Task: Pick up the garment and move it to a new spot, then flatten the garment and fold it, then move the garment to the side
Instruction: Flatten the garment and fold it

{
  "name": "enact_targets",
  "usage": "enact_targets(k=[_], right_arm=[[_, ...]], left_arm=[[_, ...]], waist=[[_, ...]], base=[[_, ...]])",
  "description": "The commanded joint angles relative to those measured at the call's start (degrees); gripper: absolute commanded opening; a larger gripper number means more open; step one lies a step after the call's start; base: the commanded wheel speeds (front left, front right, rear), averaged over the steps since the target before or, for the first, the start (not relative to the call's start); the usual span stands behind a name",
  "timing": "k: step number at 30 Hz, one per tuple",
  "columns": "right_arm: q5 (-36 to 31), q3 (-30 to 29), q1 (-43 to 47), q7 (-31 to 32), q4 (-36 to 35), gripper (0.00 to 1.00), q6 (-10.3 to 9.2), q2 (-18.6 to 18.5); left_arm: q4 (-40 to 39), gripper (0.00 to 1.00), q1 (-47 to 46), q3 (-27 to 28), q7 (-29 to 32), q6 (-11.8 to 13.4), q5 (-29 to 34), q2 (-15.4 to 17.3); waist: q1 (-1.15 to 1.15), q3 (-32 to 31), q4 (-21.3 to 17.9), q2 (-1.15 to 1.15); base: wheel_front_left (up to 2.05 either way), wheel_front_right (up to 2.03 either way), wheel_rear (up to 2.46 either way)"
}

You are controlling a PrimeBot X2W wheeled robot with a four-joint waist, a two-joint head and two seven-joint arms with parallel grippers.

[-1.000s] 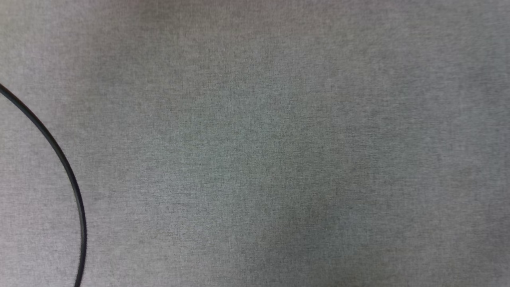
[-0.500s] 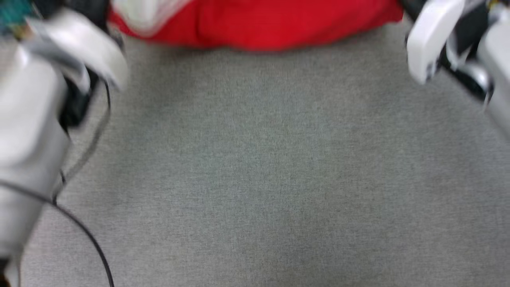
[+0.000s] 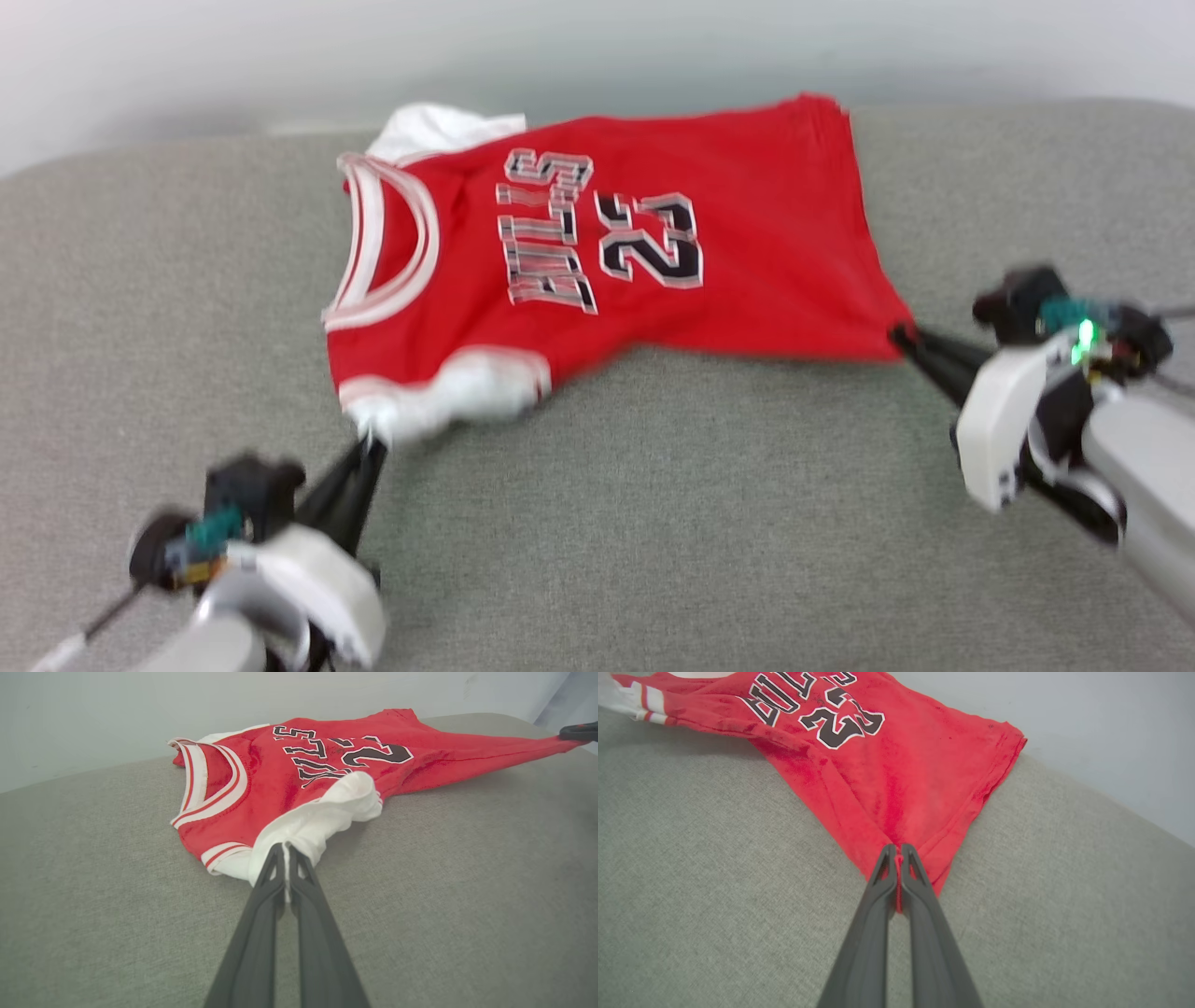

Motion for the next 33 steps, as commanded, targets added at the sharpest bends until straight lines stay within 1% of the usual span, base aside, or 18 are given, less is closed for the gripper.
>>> enact_targets(k=[1, 8, 10, 16, 21, 25, 29, 33], right_arm=[[0.57, 0.15, 2.5, -0.49, -0.59, 0.0, -0.04, -0.66], [1.48, -0.94, 13.7, -1.69, -3.12, 0.0, -0.04, -4.1], [1.78, -1.2, 17.39, -1.52, -4.28, 0.0, -0.04, -5.17], [1.36, -4.62, 28.1, -1.15, -8.46, 0.0, -0.04, -8.54], [0.4, -8.76, 36.67, 0.52, -12.98, 0.0, -0.04, -10.22], [-1.13, -13.85, 41.31, 2.28, -15.9, 0.0, -0.04, -10.03], [-3.93, -19.03, 42.85, 4.72, -19.02, 0.0, -0.04, -8.69], [-6.53, -24.29, 43.12, 7.32, -22.09, 0.0, -0.04, -7.23]], left_arm=[[-1.31, 0.0, 3.04, 0.03, -0.05, 1.13, -1.02, 0.66], [-7.46, 0.0, 17.79, -1.07, -0.65, 6.43, -4.79, 2.27], [-8.76, 0.0, 21.12, -1.45, -0.77, 7.42, -5.84, 2.44], [-11.57, 0.0, 29.26, -2.47, -0.84, 9.87, -8.17, 3.52], [-13.51, 0.0, 33.78, -3.74, 0.56, 10.58, -10.02, 4.48], [-14.12, 0.0, 34.96, -3.98, 1.24, 10.87, -10.39, 5.68], [-14.67, 0.0, 31.46, -2.54, 0.64, 10.98, -8.49, 6.59], [-14.7, 0.0, 26.06, -1.82, 1.43, 9.78, -5.69, 7.6]], waist=[[0.01, -2.29, -0.29, 0.0], [0.01, -6.58, -0.35, 0.0], [0.01, -7.78, -0.15, 0.0], [0.01, -10.68, 0.32, 0.0], [0.01, -11.61, 0.54, 0.0], [0.01, -11.59, 0.25, 0.0], [0.01, -11.2, 0.16, 0.0], [0.01, -10.26, 0.47, 0.0]], base=[[0.0, 0.0, 0.0], [0.0, 0.0, 0.0], [0.0, 0.0, 0.0], [0.0, 0.0, 0.0], [0.0, 0.0, 0.0], [0.0, 0.0, 0.0], [0.0, 0.0, 0.0], [0.0, 0.0, 0.0]])
